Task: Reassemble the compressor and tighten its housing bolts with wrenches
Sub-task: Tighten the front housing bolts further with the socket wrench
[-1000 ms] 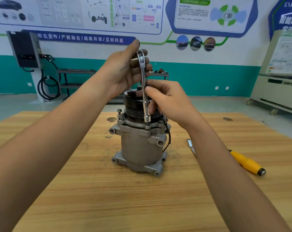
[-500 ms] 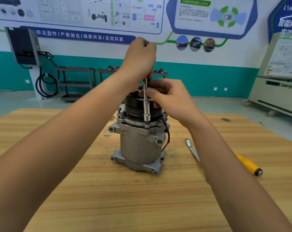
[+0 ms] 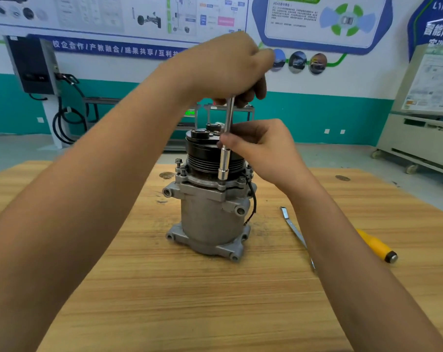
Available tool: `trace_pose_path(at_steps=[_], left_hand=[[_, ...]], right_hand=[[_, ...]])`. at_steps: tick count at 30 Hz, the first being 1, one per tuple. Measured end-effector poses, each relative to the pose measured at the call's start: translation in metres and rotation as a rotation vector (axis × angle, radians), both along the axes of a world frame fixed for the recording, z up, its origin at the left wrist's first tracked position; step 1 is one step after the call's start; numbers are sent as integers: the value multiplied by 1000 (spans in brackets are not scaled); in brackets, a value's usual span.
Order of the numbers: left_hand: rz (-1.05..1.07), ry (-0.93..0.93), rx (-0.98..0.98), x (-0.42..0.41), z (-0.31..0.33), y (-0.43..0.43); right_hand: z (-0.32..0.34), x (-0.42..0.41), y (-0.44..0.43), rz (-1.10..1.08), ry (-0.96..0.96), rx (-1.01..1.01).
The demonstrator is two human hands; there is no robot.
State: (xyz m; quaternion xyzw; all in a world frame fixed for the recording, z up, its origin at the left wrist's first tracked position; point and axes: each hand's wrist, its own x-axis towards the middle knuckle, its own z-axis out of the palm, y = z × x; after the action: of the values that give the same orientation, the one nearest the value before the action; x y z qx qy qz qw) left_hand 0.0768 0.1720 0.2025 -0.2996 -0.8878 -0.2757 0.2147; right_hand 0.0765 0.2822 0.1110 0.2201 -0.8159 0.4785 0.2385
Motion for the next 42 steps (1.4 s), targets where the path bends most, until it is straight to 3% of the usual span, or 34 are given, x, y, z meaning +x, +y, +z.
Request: trace_pose_path(at_steps=[2,4,6,7,11,13,15,17,19,21,24,27,31,33,35,37,39,42], left_hand=[[65,124,84,1,-7,12],[-43,100,459,0,-20,21],[-226,-28,804,-4,-26,18],[-329,-116,888,-6,-26,14],[-712,-503,958,-15,-24,-1],[-752,-617,927,-21,-24,-6],[-638,-622,819,-23,-22,-11],[-355,-464,631,-24,-17,-18],[-19,-182,375,-21,-12,-26],[162,23,192,-20,-7,-30],[171,22,181,-17,-7,-23],[22,-96,266,-13,-13,-14],[-196,-199,292,-7,-15,-18],[-100,-73,81,-4,-9,-16],[113,183,-234,0,-4,-12],[257,379,-390,6,-1,-5],[287,472,-411,12,-3,1],[252,452,-131,7,-11,-1]], right_hand=[[-2,0,-2,-48,45,-17],[-4,1,-5,-79,84,-30],[-4,1,-8,-94,103,-8],[-4,1,-10,-97,101,14],[-4,1,-12,-7,14,26],[-4,1,-8,-10,31,30],[-4,0,-4,-19,43,19],[-5,-1,-3,-22,45,-30],[-6,-2,-5,-51,81,-64],[-6,-4,-9,-117,140,-25],[-2,-2,-15,-191,157,43],[2,-1,-18,-213,181,173],[4,0,-12,-2,83,8],[4,-1,-11,-21,112,-15],[4,-2,-14,-71,150,-48],[4,-5,-17,-142,176,-91],[3,-6,-19,-222,201,-91],[3,-4,-24,-207,266,-40]])
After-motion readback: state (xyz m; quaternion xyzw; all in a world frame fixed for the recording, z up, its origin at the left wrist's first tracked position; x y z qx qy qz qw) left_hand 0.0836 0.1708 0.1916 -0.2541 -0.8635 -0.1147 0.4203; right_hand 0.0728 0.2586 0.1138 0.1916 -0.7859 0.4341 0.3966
